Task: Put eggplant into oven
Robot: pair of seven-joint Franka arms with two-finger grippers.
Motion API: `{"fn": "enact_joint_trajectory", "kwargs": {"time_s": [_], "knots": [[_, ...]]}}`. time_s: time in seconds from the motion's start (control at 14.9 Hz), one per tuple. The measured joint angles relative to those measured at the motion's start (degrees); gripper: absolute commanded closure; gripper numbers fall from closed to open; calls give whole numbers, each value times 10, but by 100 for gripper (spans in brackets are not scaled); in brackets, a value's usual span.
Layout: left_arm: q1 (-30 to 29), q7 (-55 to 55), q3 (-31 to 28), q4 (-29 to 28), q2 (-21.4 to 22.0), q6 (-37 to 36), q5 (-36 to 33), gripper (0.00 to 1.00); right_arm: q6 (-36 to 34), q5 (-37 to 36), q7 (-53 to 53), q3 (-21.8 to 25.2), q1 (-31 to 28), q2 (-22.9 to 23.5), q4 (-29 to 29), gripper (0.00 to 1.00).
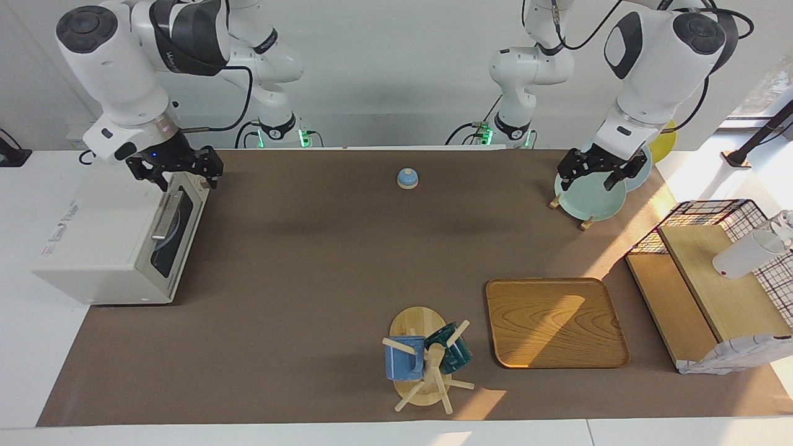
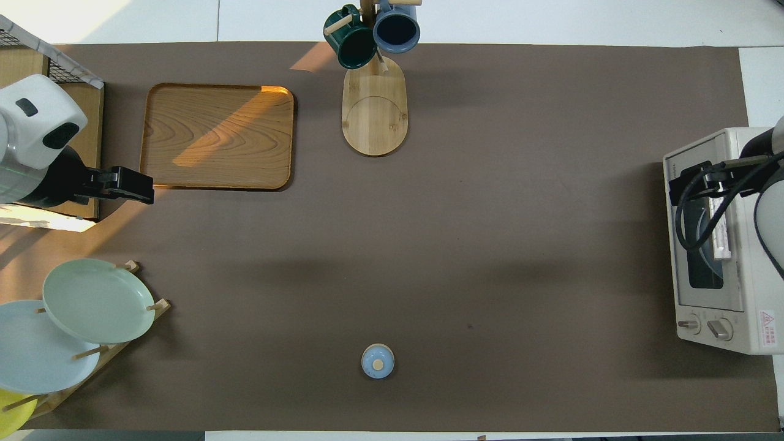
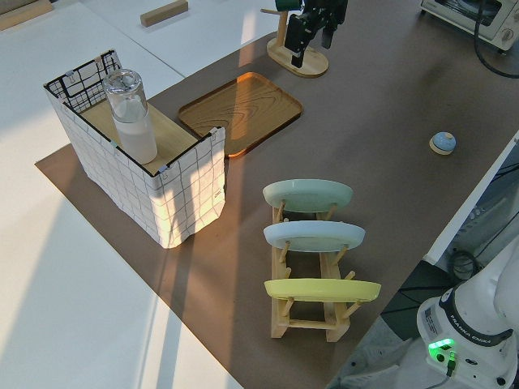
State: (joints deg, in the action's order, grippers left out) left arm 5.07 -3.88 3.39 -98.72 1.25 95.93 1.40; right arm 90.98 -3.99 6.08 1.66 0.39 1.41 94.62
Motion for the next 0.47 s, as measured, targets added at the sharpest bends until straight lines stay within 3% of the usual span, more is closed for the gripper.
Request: {"fn": "enact_joint_trajectory", "kwargs": {"time_s": [0.47], "knots": [[0,0,0,0,0,0,0,0,0,4,-21,1,0,-5,-5,0]]}}
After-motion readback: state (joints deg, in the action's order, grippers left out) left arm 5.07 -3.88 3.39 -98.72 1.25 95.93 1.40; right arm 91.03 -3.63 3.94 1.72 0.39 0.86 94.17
